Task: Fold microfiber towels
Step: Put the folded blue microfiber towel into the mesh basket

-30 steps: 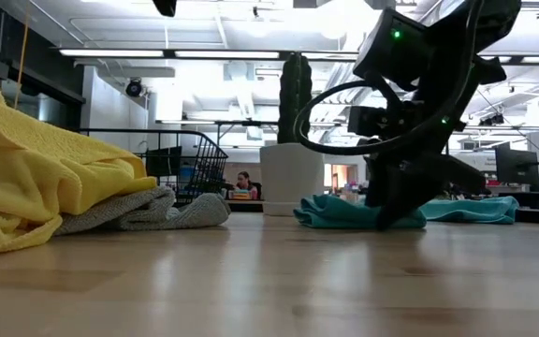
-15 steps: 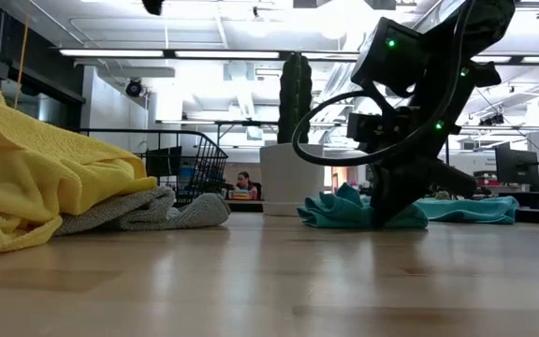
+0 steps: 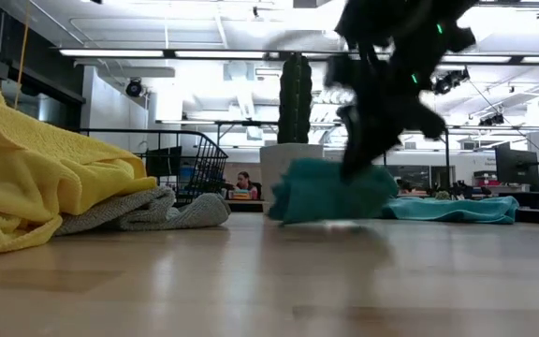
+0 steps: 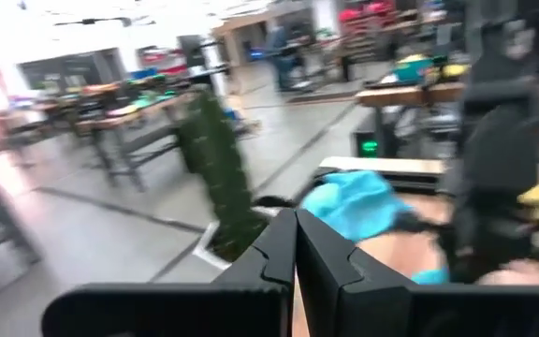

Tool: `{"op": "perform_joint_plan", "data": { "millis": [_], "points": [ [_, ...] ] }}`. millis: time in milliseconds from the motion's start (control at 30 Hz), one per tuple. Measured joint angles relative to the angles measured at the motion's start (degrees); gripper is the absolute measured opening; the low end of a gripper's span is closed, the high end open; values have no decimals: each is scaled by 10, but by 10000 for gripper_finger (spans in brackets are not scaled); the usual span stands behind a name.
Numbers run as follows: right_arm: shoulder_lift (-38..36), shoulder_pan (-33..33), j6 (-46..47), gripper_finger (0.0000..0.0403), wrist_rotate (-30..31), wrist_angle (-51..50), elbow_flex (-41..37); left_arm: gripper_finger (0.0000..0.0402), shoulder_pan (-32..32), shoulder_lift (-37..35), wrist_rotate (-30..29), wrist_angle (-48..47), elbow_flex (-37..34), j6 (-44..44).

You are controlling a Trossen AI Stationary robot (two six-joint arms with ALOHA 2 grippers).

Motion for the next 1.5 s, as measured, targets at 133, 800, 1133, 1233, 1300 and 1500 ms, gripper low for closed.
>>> {"op": "perform_joint_plan", "data": {
  "millis": [133, 800, 1133, 1233, 1300, 1500],
  "points": [
    [-10, 0, -42, 1, 2, -12, 77, 0, -19, -23, -88, -2, -11, 2],
    [164, -152, -143, 0, 8, 3, 441, 0, -95, -36, -52, 70, -18, 75],
    [376, -198, -113, 0, -24, 1, 688, 0, -117, -34, -50, 79, -19, 95],
    [433, -203, -90, 0, -24, 0, 750, 0, -117, -34, -50, 78, -19, 99],
    [464, -205, -69, 0, -24, 0, 783, 0, -117, -33, -50, 78, -19, 99],
    [510, -209, -29, 0, -21, 4, 808, 0, -117, -33, -50, 78, -19, 99]
  ]
}}
